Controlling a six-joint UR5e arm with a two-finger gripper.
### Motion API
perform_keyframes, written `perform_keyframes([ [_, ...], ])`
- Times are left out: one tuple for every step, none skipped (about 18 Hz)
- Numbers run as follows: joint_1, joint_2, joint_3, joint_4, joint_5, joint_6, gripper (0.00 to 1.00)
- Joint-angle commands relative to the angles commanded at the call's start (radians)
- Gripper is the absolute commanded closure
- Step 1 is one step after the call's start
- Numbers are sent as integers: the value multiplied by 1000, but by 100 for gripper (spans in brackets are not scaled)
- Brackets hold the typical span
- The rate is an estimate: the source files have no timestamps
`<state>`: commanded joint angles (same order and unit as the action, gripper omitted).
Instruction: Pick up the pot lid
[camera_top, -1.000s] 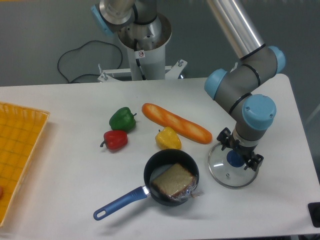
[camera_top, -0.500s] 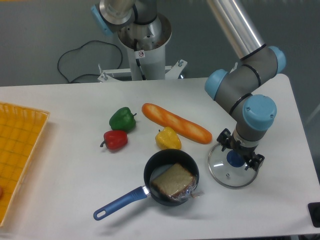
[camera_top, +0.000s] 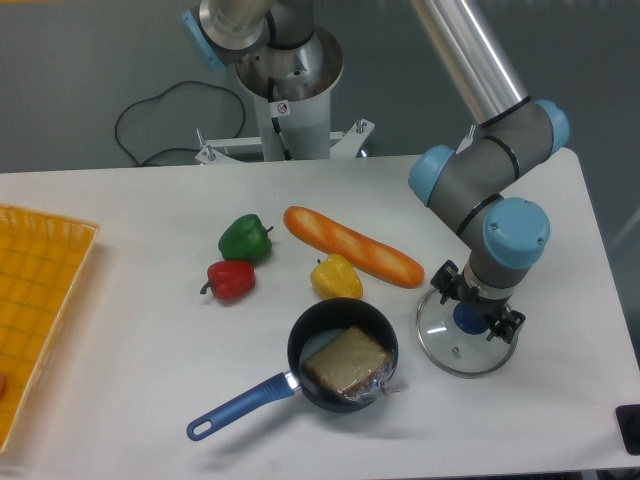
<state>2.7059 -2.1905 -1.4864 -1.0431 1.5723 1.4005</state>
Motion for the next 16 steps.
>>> perform_keyframes([
  [0, 0, 0, 0, 0, 0, 0],
  [-2, 0, 0, 0, 0, 0, 0],
  [-2, 0, 0, 0, 2, 2, 0],
  [-2, 0, 0, 0, 5, 2, 0],
  [0, 2, 0, -2, 11, 3, 0],
  [0, 2, 0, -2, 12, 6, 0],
  [0, 2, 2, -2, 17, 9, 0],
  [0, 2, 2, -2, 17, 15, 0],
  [0, 2, 3, 0, 15, 18, 0],
  [0, 3, 6, 0, 17, 26, 0],
  [0, 3, 6, -2, 17, 46, 0],
  [0, 5, 6, -2, 17, 64, 0],
  [-3, 6, 5, -3, 17, 67, 0],
  [-5, 6, 2, -5, 17, 67, 0],
  [-6, 6, -2, -6, 17, 69, 0],
  [-8, 5, -2, -6, 17, 69, 0],
])
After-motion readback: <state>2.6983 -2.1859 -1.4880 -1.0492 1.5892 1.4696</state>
